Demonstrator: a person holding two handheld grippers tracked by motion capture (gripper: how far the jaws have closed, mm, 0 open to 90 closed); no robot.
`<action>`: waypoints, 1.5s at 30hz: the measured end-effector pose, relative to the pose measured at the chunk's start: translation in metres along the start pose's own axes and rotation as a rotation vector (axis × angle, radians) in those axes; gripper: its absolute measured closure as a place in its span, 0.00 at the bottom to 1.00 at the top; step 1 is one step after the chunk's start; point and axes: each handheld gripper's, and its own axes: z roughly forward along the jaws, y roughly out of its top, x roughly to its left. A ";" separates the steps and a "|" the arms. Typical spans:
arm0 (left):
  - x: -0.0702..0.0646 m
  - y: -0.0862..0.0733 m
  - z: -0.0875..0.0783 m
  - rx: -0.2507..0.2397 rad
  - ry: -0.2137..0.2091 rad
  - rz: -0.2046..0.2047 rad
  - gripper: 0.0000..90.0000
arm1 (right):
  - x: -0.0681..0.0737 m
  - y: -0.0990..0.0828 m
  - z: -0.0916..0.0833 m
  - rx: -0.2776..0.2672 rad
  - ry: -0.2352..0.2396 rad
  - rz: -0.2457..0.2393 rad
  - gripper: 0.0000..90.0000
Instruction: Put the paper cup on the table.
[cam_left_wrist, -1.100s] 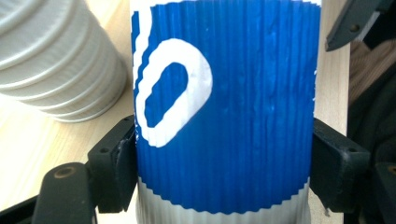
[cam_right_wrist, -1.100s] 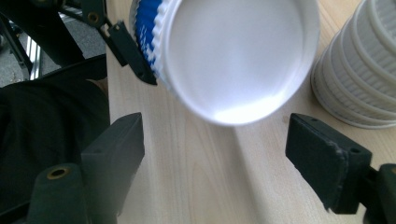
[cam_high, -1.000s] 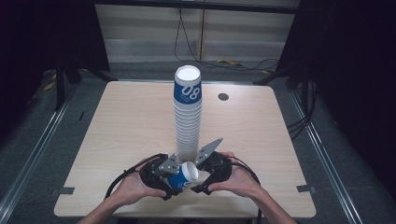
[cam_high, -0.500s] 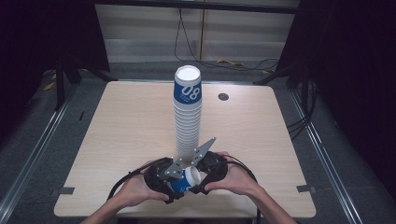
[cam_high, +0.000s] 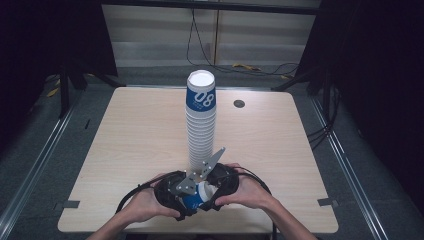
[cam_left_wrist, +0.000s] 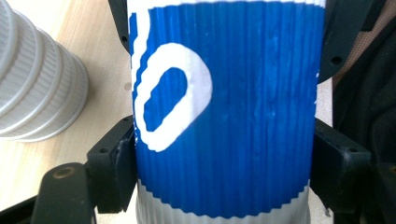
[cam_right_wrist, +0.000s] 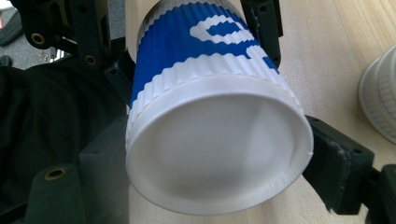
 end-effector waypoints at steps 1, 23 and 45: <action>0.000 0.000 0.000 -0.005 -0.002 0.002 0.24 | 0.001 0.000 0.000 -0.003 -0.001 0.010 0.20; -0.002 -0.010 -0.001 -0.094 0.001 0.009 0.22 | 0.004 -0.003 -0.005 -0.007 0.030 -0.006 0.34; 0.005 -0.020 -0.010 -0.216 -0.023 -0.077 0.20 | 0.001 -0.012 -0.012 -0.006 0.018 0.026 0.34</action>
